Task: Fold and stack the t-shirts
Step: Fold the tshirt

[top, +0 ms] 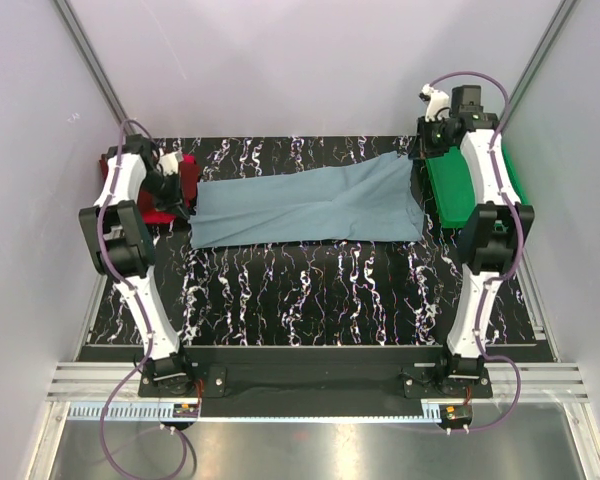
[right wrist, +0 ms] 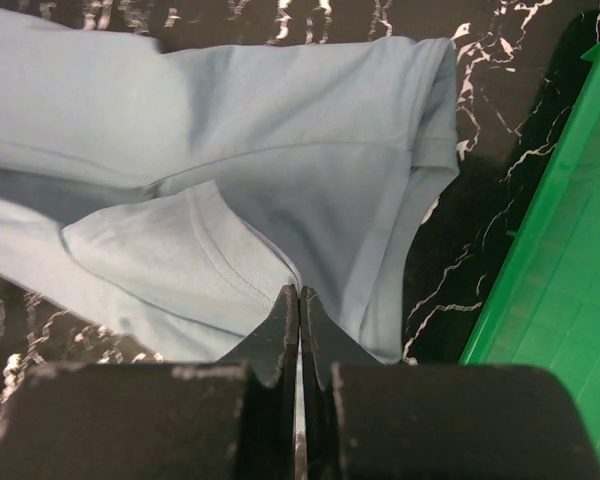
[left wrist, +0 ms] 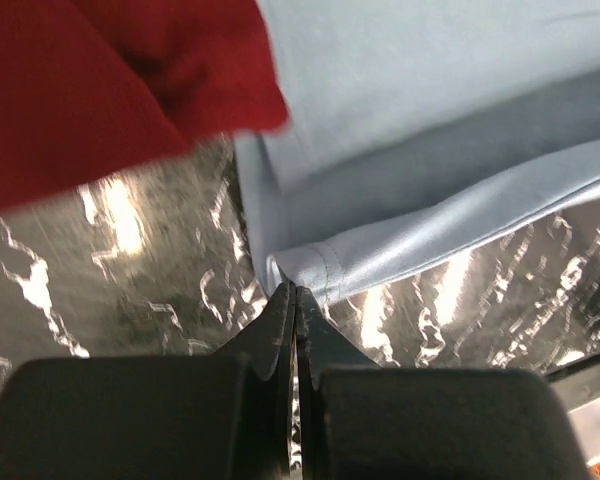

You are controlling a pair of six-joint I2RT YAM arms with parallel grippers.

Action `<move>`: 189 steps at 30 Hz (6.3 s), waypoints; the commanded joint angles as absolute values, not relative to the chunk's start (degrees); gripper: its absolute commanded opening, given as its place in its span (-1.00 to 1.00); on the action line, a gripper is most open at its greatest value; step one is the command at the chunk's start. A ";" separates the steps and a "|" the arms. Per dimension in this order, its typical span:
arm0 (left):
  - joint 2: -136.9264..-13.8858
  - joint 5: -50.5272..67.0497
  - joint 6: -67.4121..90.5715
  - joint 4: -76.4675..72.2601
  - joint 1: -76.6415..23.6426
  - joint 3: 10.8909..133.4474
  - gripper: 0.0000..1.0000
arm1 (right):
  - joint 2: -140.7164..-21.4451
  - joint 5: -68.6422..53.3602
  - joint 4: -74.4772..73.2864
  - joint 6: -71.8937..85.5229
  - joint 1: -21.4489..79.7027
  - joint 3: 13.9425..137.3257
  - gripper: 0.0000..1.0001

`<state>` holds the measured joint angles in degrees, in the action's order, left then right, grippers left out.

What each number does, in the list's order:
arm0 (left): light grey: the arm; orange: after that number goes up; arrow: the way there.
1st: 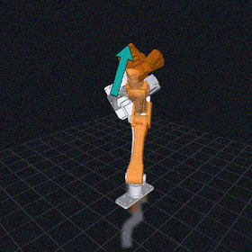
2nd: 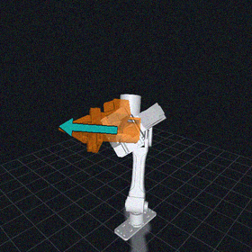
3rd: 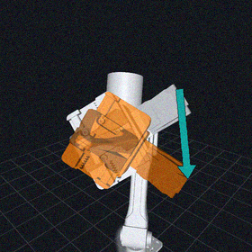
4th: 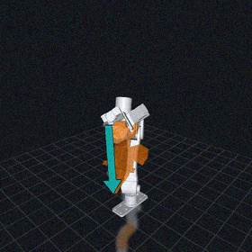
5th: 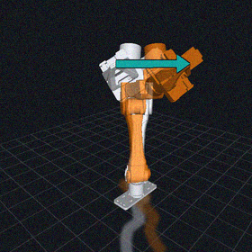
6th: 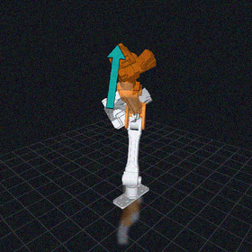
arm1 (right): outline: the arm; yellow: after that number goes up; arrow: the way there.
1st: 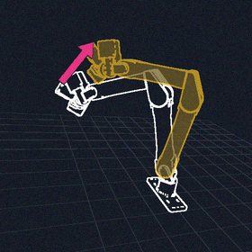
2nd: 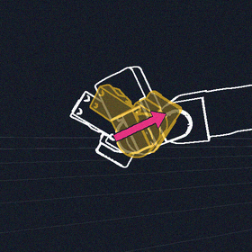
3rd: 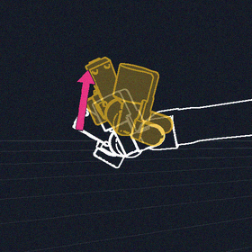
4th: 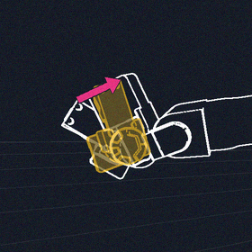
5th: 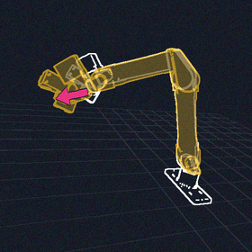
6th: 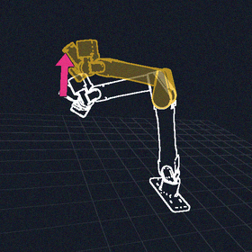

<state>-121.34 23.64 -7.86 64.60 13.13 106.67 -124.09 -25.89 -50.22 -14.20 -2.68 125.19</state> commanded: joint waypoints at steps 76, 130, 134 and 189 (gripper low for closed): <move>-134.38 43.59 -0.18 53.35 4.04 109.16 -0.05 | -149.76 -21.36 -47.29 -11.08 16.26 144.85 0.02; -135.44 44.56 4.13 51.24 2.11 110.66 -0.04 | -145.63 7.82 -42.89 -22.50 16.35 132.80 -0.02; -135.09 44.74 4.13 51.15 1.76 110.57 -0.04 | -145.37 7.73 -43.33 -22.50 16.26 132.28 -0.48; -134.47 47.81 6.86 49.66 1.67 110.83 -0.05 | -123.05 -5.62 -50.71 -12.30 18.19 110.22 -0.15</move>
